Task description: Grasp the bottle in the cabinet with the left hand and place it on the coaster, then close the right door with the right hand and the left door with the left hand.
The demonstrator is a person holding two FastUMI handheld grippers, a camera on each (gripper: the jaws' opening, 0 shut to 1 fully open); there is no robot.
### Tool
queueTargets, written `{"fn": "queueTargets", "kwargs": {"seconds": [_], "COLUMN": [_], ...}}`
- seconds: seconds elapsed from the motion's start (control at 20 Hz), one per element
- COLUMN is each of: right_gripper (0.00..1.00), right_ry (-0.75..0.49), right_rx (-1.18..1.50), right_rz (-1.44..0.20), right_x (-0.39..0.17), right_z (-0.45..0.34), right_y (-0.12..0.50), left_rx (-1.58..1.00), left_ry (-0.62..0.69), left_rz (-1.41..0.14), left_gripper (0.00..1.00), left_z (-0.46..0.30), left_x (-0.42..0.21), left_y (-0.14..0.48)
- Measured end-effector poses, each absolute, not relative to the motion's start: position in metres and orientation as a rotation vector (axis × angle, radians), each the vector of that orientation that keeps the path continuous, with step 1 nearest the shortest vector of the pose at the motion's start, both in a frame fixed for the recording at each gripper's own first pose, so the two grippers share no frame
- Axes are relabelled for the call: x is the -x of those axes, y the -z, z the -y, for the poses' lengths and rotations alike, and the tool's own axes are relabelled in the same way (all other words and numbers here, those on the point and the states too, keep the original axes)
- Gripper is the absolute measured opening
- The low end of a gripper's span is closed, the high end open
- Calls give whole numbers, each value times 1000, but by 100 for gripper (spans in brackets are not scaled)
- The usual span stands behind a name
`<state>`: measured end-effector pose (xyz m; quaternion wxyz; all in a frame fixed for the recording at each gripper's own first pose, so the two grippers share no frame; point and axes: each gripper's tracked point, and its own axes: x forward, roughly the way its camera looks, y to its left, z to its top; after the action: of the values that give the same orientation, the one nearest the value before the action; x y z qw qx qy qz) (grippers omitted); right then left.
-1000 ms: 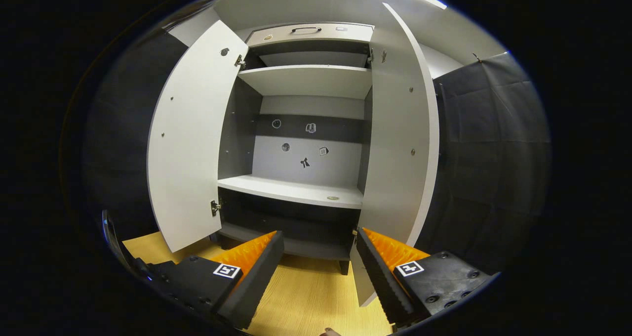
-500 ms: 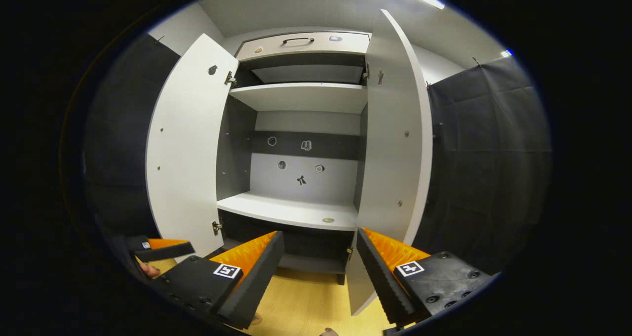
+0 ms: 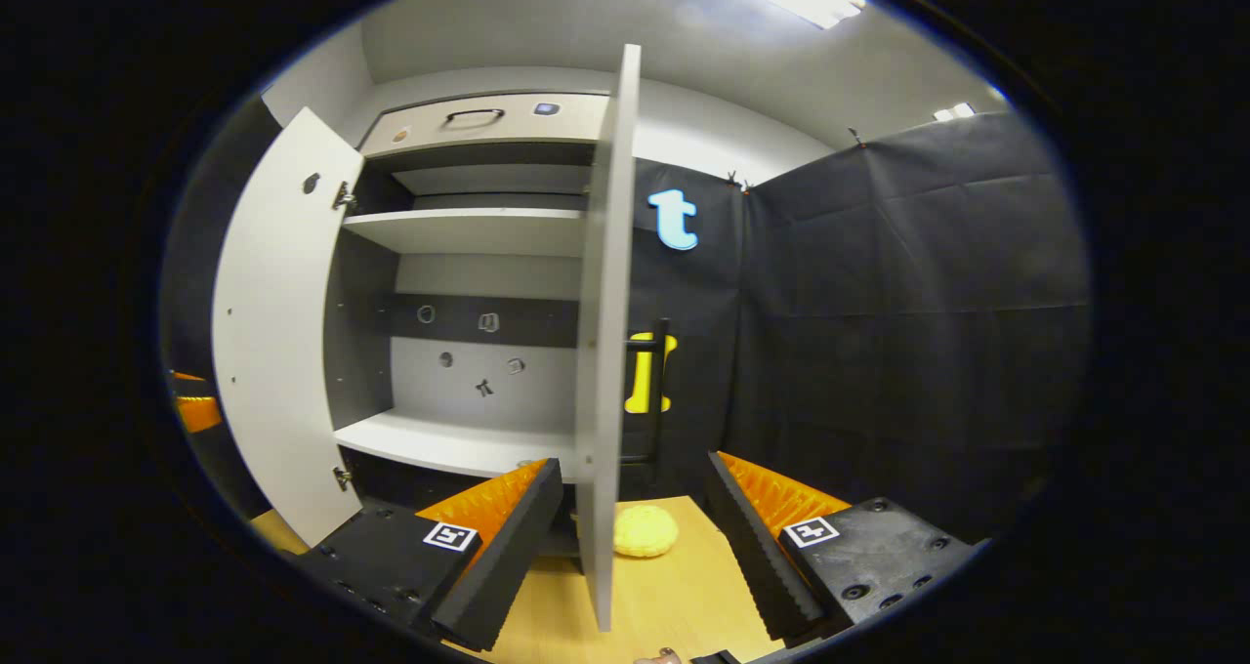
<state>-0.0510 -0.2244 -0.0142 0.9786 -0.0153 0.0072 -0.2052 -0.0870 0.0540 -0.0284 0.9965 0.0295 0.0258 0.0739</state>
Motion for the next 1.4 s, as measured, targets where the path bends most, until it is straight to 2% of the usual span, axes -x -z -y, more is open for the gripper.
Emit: {"fn": "queueTargets", "kwargs": {"seconds": [0.15,0.5,0.7,0.75,0.9,1.2,1.4], "right_gripper": [98,98,95,95,95,95,95], "right_ry": [452,343,313,300,264,116,77], "right_rx": [-1,-8,-4,-8,20,-58,-79], "right_rz": [-14,-31,-40,-40,-36,-42,-45], "right_x": [42,11,6,5,1,-21,-45], "right_z": [258,251,245,240,224,167,143], "right_y": [15,26,27,28,28,35,39], "left_rx": [-53,41,75,82,68,52,71], "left_ry": [-180,-232,-289,-303,-337,-295,-289], "left_rz": [-66,-103,-60,-52,-52,-48,-46], "left_gripper": [97,97,97,94,94,94,94], "left_z": [-84,-133,-157,-161,-173,-170,-179], "left_x": [96,110,120,123,129,119,117], "left_y": [18,12,-2,-3,-2,-7,-3]}}
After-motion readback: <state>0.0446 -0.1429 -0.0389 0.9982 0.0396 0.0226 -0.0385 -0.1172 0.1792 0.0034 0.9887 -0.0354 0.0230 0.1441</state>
